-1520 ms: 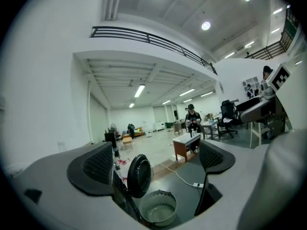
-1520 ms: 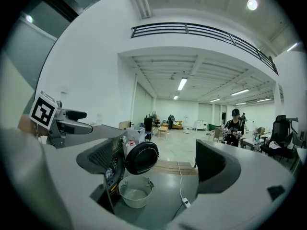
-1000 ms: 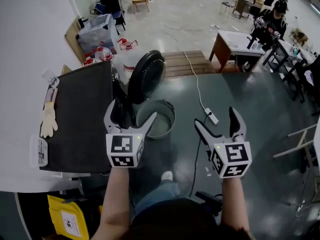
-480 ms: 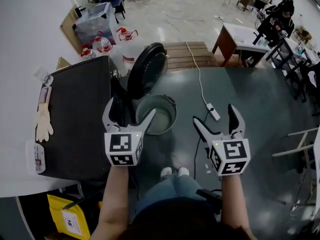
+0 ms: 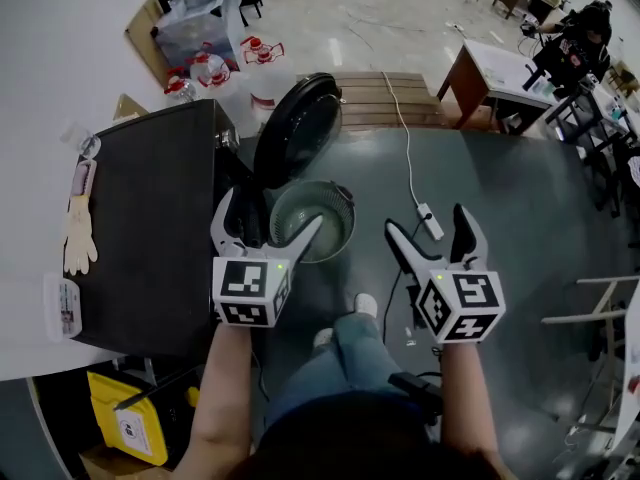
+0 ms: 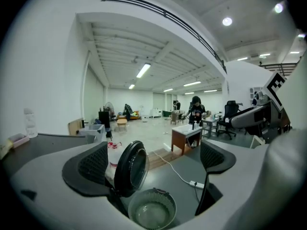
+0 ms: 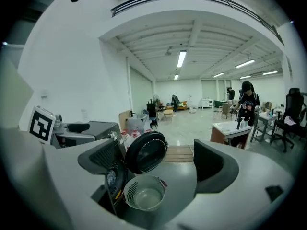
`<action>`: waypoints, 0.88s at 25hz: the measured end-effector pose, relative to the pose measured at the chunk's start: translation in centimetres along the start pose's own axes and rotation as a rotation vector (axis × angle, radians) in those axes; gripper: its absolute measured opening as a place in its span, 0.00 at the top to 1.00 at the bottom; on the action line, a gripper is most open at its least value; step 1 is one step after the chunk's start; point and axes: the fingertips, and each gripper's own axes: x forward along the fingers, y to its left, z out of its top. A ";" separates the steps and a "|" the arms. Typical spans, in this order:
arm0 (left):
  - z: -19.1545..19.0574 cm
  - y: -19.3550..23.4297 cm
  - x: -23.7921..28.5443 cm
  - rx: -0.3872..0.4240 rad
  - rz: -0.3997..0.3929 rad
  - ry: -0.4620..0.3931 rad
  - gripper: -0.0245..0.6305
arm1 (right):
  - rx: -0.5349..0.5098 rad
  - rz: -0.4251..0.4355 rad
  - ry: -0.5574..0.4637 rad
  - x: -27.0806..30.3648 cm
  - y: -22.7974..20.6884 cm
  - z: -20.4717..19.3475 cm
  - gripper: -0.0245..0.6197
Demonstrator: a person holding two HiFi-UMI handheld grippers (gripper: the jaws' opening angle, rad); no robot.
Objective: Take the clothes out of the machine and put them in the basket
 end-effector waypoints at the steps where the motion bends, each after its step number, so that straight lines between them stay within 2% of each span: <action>1: -0.1 0.0 0.4 0.000 0.003 0.011 0.10 | 0.012 0.012 0.003 0.6 -0.2 0.0 0.16; 5: -1.1 -0.1 2.4 -0.022 0.025 0.051 0.10 | 0.004 0.048 0.042 2.7 -1.7 -0.9 0.16; 8: -1.3 0.0 3.8 -0.129 0.065 0.049 0.10 | -0.002 0.081 0.081 4.3 -3.2 -1.6 0.16; 10: -1.5 0.0 4.7 -0.172 0.090 0.059 0.10 | 0.003 0.100 0.095 5.2 -4.2 -1.7 0.16; 17: -2.6 -1.0 8.5 -0.126 0.149 0.137 0.10 | 0.031 0.139 0.123 8.5 -7.9 -2.5 0.16; 22: -5.5 -1.6 10.8 -0.102 0.163 0.226 0.10 | 0.016 0.182 0.201 10.5 -9.9 -5.3 0.16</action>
